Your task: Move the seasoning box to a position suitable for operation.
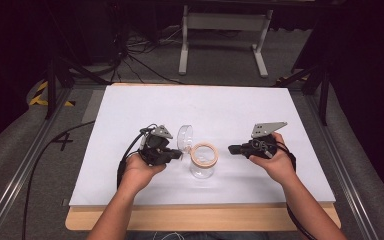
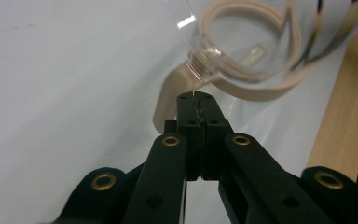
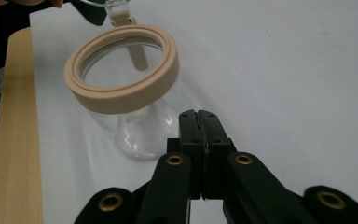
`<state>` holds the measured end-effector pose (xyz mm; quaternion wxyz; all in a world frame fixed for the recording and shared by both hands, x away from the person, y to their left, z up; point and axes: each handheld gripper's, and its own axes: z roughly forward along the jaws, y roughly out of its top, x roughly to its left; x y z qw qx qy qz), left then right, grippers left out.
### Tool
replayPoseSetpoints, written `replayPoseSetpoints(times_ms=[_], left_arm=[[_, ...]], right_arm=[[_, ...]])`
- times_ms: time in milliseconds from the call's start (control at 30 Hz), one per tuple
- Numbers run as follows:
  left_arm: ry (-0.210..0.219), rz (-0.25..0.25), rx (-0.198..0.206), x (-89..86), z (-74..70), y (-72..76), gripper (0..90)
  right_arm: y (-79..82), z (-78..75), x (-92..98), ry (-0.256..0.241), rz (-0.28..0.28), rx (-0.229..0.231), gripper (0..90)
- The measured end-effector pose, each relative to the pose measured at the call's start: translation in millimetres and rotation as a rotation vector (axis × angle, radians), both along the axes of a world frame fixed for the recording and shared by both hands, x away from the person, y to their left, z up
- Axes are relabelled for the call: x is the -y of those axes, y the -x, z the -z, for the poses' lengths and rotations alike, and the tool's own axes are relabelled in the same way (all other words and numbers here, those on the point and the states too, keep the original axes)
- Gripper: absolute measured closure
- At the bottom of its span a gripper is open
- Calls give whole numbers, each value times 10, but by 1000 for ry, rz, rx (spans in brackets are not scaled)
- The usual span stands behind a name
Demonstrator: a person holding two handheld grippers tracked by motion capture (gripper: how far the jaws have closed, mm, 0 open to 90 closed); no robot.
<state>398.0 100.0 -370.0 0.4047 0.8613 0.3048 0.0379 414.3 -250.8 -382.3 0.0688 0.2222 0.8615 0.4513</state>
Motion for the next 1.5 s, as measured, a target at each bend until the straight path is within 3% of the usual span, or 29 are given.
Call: replayPoseSetpoints(times_ms=[300, 500, 633, 767, 933, 1233, 1333, 1500], left_arm=[[99, -116, 94, -140, -159, 54, 896], [103, -122, 117, -151, -225, 92, 896], [114, -117, 134, -145, -246, 108, 895], [91, -118, 151, -138, -266, 116, 895], [61, -128, 106, -130, -172, 97, 894], [-15, -13, -34, 91, 155, 70, 897], [-33, 12, -52, 151, 215, 37, 898], [-16, 5, -66, 148, 250, -31, 897]], right_arm=[[151, -138, -206, -29, -68, 19, 900], [206, -171, -303, -21, -89, 30, 900], [167, -130, -274, -8, -49, 22, 900], [117, -70, -249, 9, -20, 18, 900], [4, 152, -281, 36, 20, -28, 900], [-35, 184, -319, 40, 25, -16, 900], [-45, 184, -300, 35, 28, -17, 900], [-43, 172, -288, 26, 30, -13, 900]])
